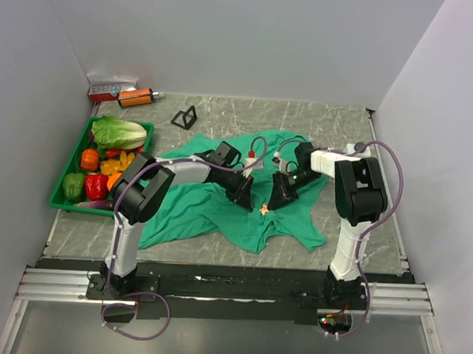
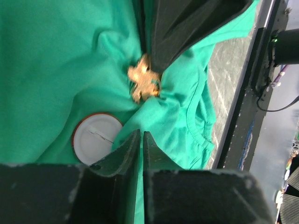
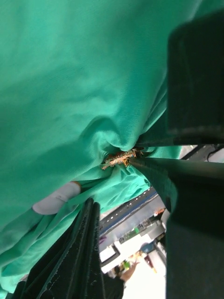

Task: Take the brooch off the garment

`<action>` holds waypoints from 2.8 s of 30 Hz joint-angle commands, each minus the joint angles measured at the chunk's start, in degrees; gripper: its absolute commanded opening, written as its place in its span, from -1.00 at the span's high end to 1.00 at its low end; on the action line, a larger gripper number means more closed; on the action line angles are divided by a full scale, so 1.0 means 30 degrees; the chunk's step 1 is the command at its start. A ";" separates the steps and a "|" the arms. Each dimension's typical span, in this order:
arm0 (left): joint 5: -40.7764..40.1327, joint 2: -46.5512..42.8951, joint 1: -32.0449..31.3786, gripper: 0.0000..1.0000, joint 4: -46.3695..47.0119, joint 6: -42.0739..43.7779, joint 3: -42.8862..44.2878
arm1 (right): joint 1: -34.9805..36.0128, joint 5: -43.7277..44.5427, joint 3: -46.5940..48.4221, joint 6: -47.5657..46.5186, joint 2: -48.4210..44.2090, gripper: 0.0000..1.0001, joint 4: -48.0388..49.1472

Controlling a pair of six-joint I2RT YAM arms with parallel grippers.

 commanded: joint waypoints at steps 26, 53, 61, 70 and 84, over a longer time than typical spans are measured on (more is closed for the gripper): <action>0.3435 0.1077 -0.0552 0.43 0.1647 -0.1320 0.2935 | 0.0432 -0.1890 -0.1424 -0.1939 -0.3938 0.80 0.1398; 0.3612 -0.0180 0.0120 0.99 0.1882 -0.1731 0.2117 | 0.0315 0.2121 -0.2127 -0.3342 -0.5401 0.18 0.0342; 0.2850 -0.1206 0.0707 0.99 0.3550 -0.3397 -0.0196 | 0.0316 0.2973 -0.1016 -0.2496 -0.3442 0.12 -0.0067; 0.2674 -0.1851 0.0912 0.99 0.7007 -0.6678 -0.2395 | 0.0257 0.5170 -0.0312 -0.1322 -0.2208 0.12 -0.0974; 0.3404 -0.1823 0.0941 0.99 0.7302 -0.6829 -0.2485 | 0.0871 -0.2213 -0.1455 -0.4927 -0.7338 -0.23 0.1163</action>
